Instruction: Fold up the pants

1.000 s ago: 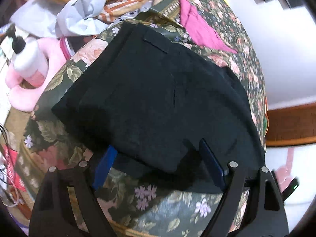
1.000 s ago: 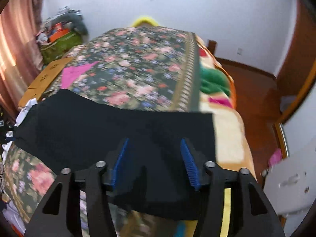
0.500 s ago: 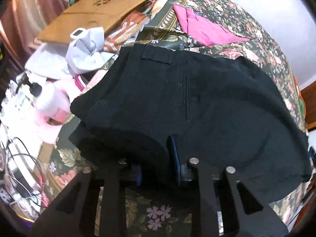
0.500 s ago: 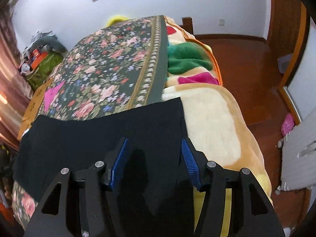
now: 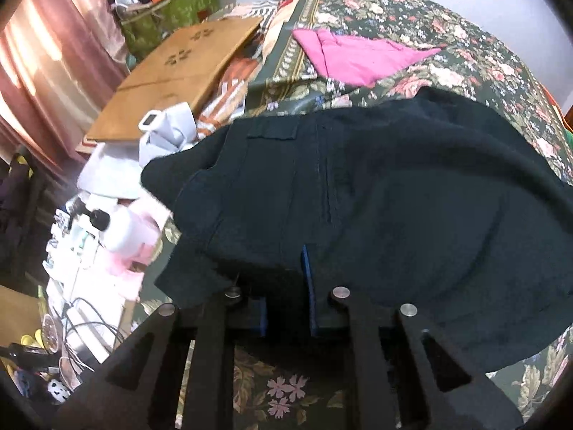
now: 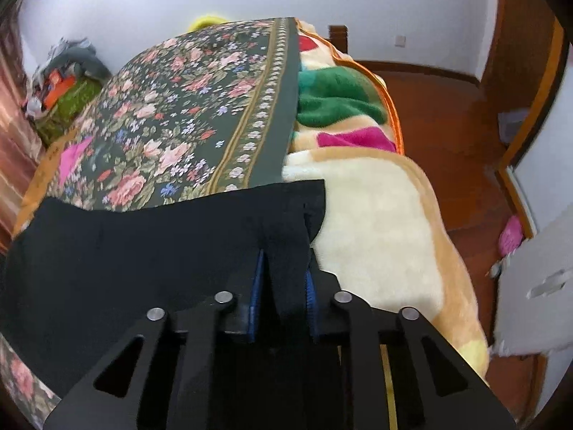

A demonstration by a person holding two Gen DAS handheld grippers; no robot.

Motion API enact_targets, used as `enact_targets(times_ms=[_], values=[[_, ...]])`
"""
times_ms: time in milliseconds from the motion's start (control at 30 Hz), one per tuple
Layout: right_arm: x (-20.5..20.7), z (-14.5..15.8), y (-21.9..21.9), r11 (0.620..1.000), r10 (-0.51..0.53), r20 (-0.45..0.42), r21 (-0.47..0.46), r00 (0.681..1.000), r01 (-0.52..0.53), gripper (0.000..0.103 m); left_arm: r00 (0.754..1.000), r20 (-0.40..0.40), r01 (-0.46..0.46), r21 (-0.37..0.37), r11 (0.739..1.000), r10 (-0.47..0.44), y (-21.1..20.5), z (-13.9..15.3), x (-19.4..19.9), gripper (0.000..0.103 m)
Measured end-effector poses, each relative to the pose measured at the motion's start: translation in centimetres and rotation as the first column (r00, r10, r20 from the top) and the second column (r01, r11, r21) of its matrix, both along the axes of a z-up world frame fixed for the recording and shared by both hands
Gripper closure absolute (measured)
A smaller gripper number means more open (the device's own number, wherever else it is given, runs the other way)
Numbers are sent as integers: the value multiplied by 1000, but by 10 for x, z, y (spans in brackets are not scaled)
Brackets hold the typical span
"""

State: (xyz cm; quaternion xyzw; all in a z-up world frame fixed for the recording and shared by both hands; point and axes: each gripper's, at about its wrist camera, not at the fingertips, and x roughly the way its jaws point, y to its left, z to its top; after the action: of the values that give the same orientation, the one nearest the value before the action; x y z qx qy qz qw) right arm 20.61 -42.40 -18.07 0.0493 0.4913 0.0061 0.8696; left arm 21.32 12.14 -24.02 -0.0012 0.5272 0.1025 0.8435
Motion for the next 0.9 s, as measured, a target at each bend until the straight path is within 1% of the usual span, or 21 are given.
enact_targets(times_ms=[167,233,267,367,400,433,467,533,567,600,667,700,767,833,900], values=[[-2,13,9,994,35,40,-100,999,-30,91,998,63,1,36,999,-4,0,24,-2,89],[-1,20,12,991,37,63,-128,997,-28,92,995,101,-11,33,999,7,4,36,-5,90],[0,24,12,990,37,74,-141,997,-26,92,992,126,-22,19,1000,20,8,46,-6,90],[6,27,7,990,19,72,-143,997,-8,92,985,167,-43,-10,999,44,17,64,-11,91],[8,26,6,990,10,62,-142,998,-1,92,984,170,-47,-19,999,50,19,66,-13,91],[10,21,1,993,-2,37,-120,999,7,92,985,168,-47,-28,999,51,21,66,-15,91],[11,18,-1,995,-8,22,-99,1000,11,92,986,157,-46,-39,998,52,23,64,-16,91],[10,10,-5,998,-19,-11,-65,1000,18,90,991,124,-41,-32,999,44,23,55,-19,91],[8,9,-4,998,-20,-16,-59,1000,19,87,994,99,-39,-20,999,41,22,45,-20,91],[4,9,-4,998,-23,-11,-53,1000,23,87,997,66,-38,-21,999,40,21,33,-21,91],[0,11,-5,999,-24,-3,-44,1000,24,87,999,14,-48,-50,998,48,24,14,-23,90],[-2,12,-5,999,-24,-1,-41,1000,24,87,998,-22,-57,-81,995,55,27,2,-23,90],[-5,14,-6,999,-20,1,-36,1000,20,87,996,-60,-74,-127,989,66,29,-14,-23,89],[-8,17,-5,999,-16,2,-43,1000,16,87,996,-53,-76,-127,989,70,27,-19,-26,89],[-10,18,-5,999,-16,9,-33,1000,16,87,997,-44,-70,-102,992,66,23,-17,-26,89]])
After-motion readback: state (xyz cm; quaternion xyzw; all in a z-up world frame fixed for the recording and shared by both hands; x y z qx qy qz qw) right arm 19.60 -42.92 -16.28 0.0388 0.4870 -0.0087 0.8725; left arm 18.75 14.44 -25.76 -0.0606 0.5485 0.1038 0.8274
